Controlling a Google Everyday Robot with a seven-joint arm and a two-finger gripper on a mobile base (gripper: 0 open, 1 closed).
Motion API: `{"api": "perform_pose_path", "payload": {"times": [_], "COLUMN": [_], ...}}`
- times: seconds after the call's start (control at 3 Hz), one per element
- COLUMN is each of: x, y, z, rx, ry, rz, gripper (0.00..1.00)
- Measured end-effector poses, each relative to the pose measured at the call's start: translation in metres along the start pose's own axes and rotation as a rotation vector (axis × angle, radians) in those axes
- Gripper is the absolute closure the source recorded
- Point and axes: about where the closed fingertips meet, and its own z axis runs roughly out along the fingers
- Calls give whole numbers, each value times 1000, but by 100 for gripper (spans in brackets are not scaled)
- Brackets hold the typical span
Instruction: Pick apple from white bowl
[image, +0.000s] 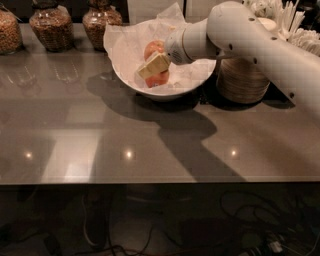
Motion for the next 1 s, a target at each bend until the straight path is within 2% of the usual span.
{"api": "perform_pose_path", "payload": {"times": [0.33,1.0], "x": [4,4], "y": [1,3], "z": [8,10], "rx": [-5,-10], "ry": [14,27], "rz": [-7,-22], "gripper": [23,69]}}
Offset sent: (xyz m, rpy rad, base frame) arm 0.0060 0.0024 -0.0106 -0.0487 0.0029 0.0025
